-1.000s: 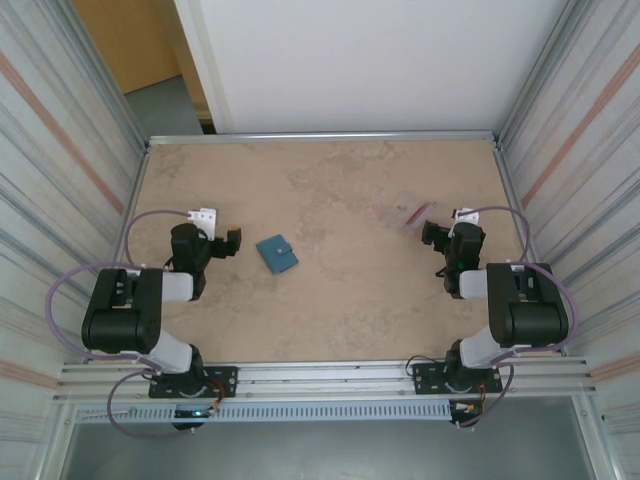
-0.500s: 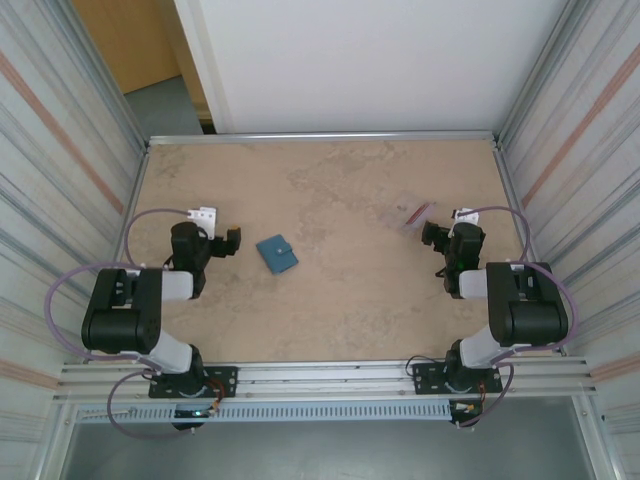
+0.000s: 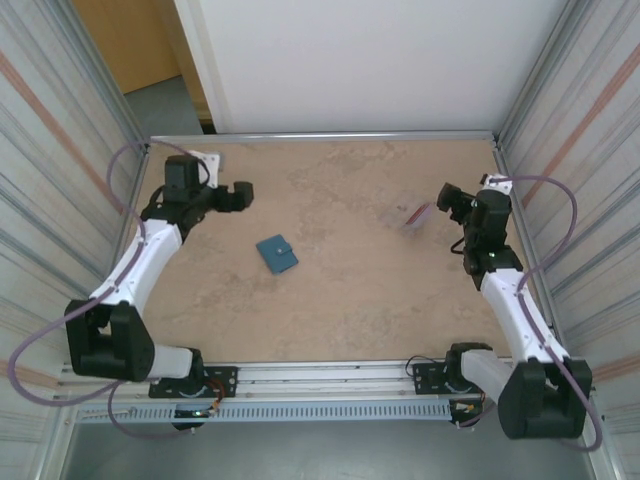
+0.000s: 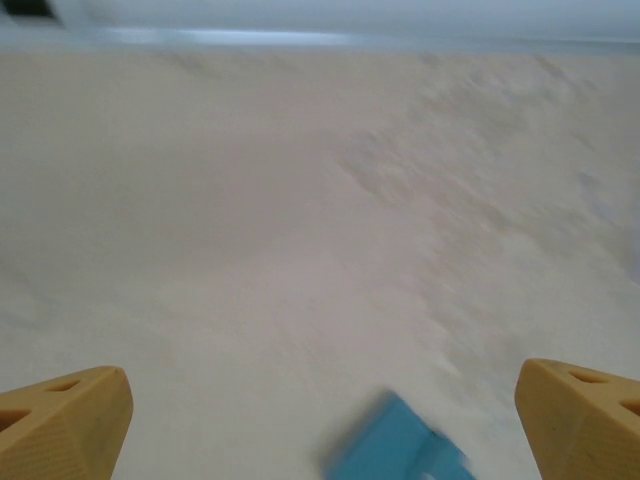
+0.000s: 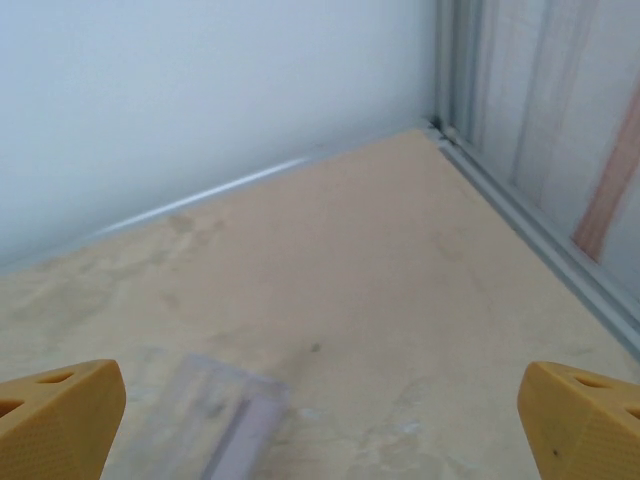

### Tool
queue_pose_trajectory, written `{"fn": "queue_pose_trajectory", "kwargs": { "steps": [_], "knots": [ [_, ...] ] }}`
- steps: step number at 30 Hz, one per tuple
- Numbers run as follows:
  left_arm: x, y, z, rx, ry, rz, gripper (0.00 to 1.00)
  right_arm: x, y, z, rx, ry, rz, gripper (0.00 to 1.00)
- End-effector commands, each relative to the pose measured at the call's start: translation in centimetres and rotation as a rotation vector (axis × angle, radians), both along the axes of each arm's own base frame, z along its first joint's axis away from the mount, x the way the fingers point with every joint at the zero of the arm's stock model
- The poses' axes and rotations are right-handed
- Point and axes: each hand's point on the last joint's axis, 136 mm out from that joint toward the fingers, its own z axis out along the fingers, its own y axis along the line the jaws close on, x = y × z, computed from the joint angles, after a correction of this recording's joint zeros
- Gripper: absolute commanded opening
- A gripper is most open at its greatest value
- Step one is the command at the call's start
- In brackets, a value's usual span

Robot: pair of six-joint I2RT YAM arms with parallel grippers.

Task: Put the credit cards into the card holder
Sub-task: Pick up the card holder from the center of the table.

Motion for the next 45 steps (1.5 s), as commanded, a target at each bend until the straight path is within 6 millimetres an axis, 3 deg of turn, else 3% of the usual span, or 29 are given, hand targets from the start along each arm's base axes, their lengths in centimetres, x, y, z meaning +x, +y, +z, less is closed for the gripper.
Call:
{"fn": "queue_pose_trajectory", "kwargs": {
  "steps": [1,7,11,15,17,21,23,26,30,39,45],
  "knots": [
    [-6.1,-1.8,-6.6,-0.253,0.338,0.012,0.99,-3.1,4.1,-2.5,0.075,0.160,0.125,0.99],
    [-7.0,-2.5,-10.3,-0.370,0.464,0.102,0.94,-3.8,13.2,-3.5,0.108,0.250,0.348,1.00],
    [-7.1,-3.7,-12.2,-0.456,0.536,0.159,0.73,-3.4,17.5,-4.0,0.128,0.292,0.429,0.98],
    [-6.9,-4.8,-13.4,-0.496,0.584,0.192,0.59,-2.3,22.0,-5.5,0.204,0.335,0.503,0.90],
    [-6.7,-5.5,-13.6,-0.495,0.594,0.187,0.57,-1.7,24.4,-6.7,0.234,0.371,0.539,0.87],
    [-6.2,-6.5,-14.3,-0.474,0.640,0.186,0.55,0.0,29.2,-9.2,0.317,0.468,0.632,0.67],
    [-6.2,-6.3,-15.0,-0.455,0.665,0.203,0.50,0.7,31.0,-10.1,0.323,0.504,0.662,0.65],
    [-6.6,-5.5,-16.1,-0.449,0.692,0.259,0.43,1.7,33.1,-11.4,0.330,0.548,0.685,0.64],
    [-6.7,-5.2,-16.8,-0.450,0.702,0.280,0.41,2.3,35.3,-12.9,0.381,0.604,0.729,0.60],
    [-6.6,-5.2,-17.8,-0.441,0.733,0.291,0.33,1.5,38.9,-16.0,0.444,0.725,0.806,0.57],
    [-6.8,-5.0,-18.6,-0.430,0.760,0.311,0.33,0.8,41.3,-17.9,0.448,0.781,0.846,0.53]
  ]
}}
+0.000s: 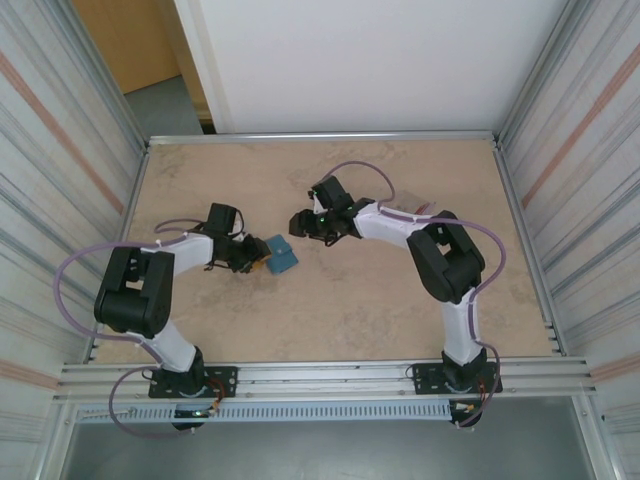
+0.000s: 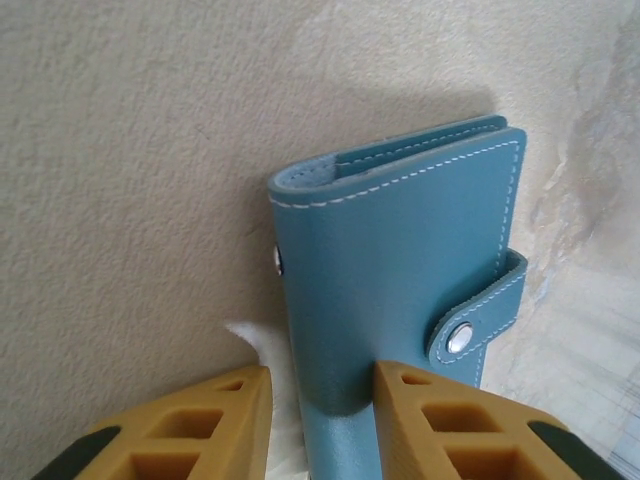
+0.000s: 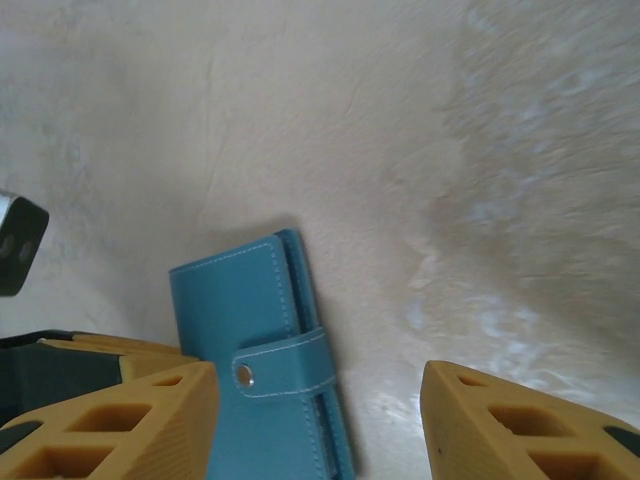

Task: Put the credit cards into the card holder
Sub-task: Pick up the card holder from the center of the table.

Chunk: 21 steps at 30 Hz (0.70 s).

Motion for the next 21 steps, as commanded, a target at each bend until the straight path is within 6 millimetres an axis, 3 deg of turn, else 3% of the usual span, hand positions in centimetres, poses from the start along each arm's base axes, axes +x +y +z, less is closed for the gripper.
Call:
{"fn": "queue_pose_trajectory", "kwargs": {
  "steps": [1,12,21],
  "knots": [
    [0.2,0.5,-0.5,0.014,0.029,0.028,0.33,-0.7,1.7,-0.6,0.030,0.057,0.029,0.51],
    [1.1,0.0,-0.5,-0.032,0.015,0.020,0.32,-1.6,2.3,-3.6,0.019,0.137,0.042,0.44],
    [2.7,-1.1,1.8,-0.087,-0.084,-0.047,0.34,-2.0,2.2,-4.9,0.022,0.169,0.036,0.39]
  ]
}}
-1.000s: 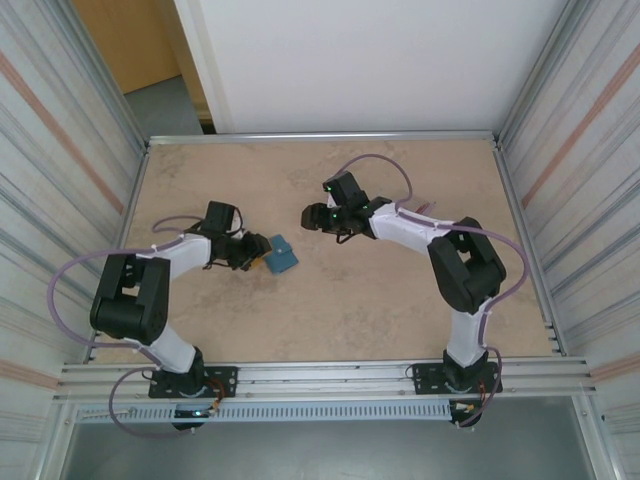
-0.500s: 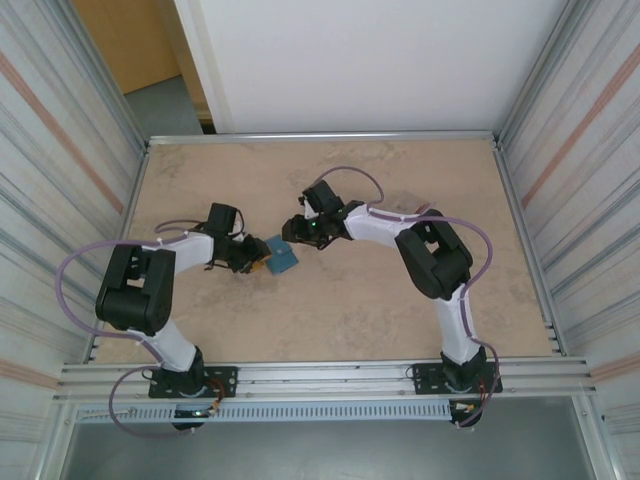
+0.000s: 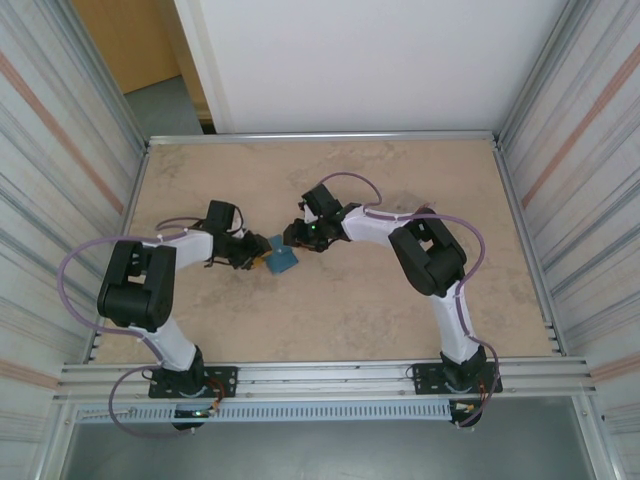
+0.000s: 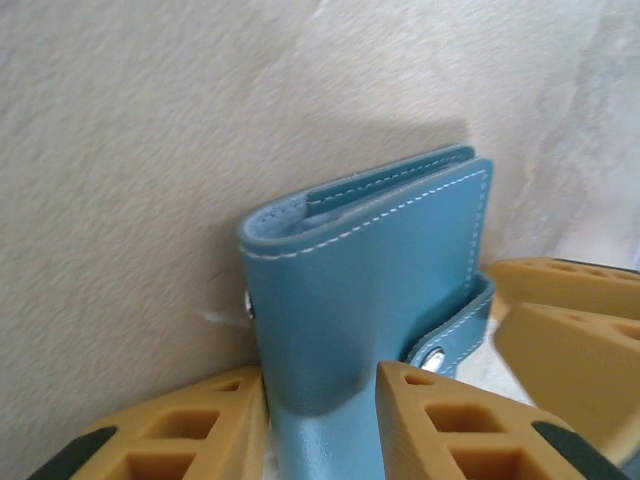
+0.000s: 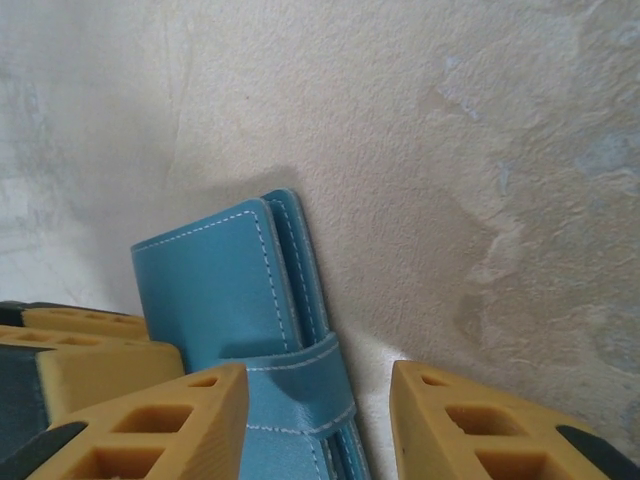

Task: Put the credit cards into the card holder
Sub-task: Pick up the card holder from the center of the table.

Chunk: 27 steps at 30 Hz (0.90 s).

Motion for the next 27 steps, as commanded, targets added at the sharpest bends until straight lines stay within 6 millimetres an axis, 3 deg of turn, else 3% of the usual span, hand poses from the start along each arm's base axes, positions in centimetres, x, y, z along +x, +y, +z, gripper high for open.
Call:
{"fn": "queue_pose_trajectory", "kwargs": {
  "steps": [1,12,21,27],
  "knots": [
    [1.6,-0.9,1.7,-0.041,-0.076,-0.041,0.34,-0.8,0.2,-1.4,0.007,0.049,0.000,0.37],
    [1.8,-1.8,1.8,-0.088,-0.072,-0.055,0.33,-0.8,-0.1,-1.5,0.022,0.063,-0.009,0.34],
    [1.3,-3.9,3.7,-0.153,-0.127,-0.117,0.31,-0.7,-0.7,-1.9,0.029,0.074,-0.018,0.34],
    [1.0,-3.7,2.8,-0.139,-0.097,-0.100,0.28,-0.3,-1.8,-1.4,0.040,0.067,-0.039,0.32]
  ]
}}
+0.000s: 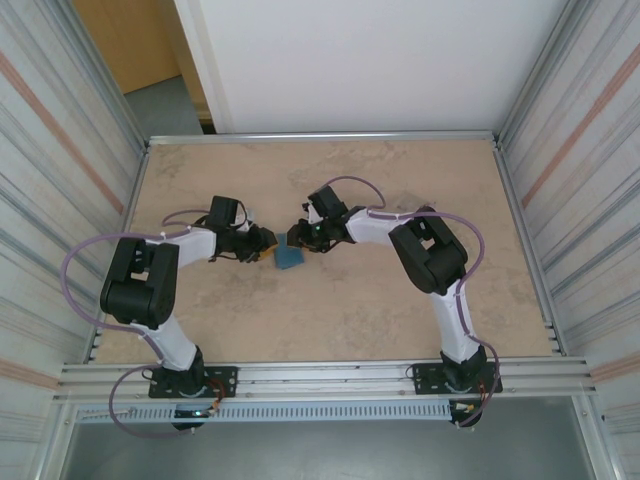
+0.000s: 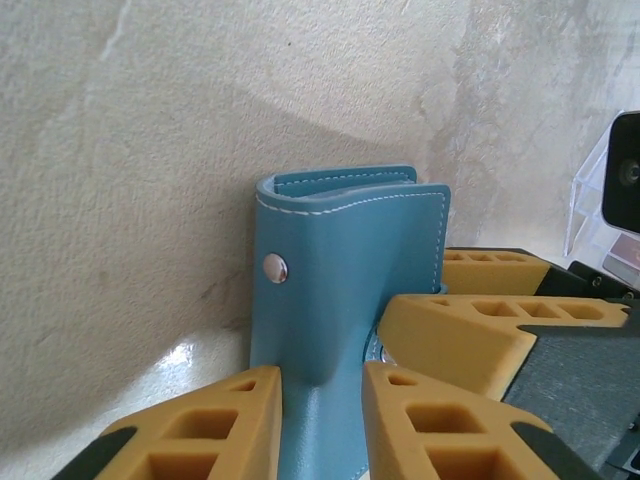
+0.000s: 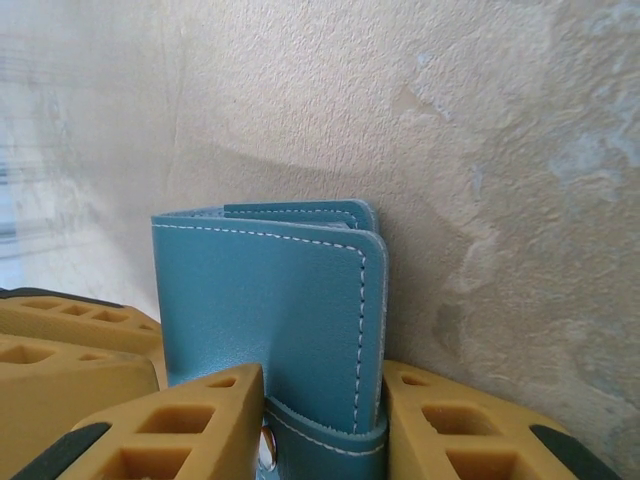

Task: Put the credit cards into the card holder
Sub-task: Pick up the card holder from the center of the table.

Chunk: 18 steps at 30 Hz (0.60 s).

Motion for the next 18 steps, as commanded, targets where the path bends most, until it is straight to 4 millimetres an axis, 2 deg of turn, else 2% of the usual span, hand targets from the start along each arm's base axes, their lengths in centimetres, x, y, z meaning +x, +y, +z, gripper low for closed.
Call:
{"fn": "queue_pose_trajectory", "kwargs": {
  "steps": [1,2,4,7,11,14,16,18],
  "knots": [
    [-0.3,-1.5,1.2,-0.063,-0.016,-0.043,0.30,-0.5,-1.5,-0.8,-0.032,0.041,-0.031,0.31],
    [-0.4,-1.4,1.1,-0.050,-0.007,-0.044,0.35,-0.4,-1.6,-0.8,-0.033,0.044,-0.035,0.30],
    [-0.6,-0.7,1.1,0.004,-0.007,-0.048,0.51,-0.5,-1.7,-0.8,-0.030,0.046,-0.034,0.24],
    [-0.8,0.1,0.9,0.050,-0.028,-0.038,0.63,-0.5,-1.7,-0.5,-0.013,0.047,-0.033,0.12],
    [-0.8,0.1,0.5,0.028,-0.032,-0.040,0.68,0.0,-2.1,0.2,0.004,0.038,-0.042,0.03],
    [-0.5,0.0,0.5,-0.021,-0.032,-0.041,0.67,0.2,-2.5,1.9,0.066,0.028,-0.046,0.02],
    [-0.1,-0.5,1.6,-0.069,-0.072,-0.058,0.64,0.3,-2.6,3.8,0.123,0.012,-0.043,0.02],
    [0.3,-1.1,4.1,-0.131,-0.141,-0.098,0.65,0.5,-3.0,6.4,0.181,-0.022,-0.036,0.02]
  ]
}}
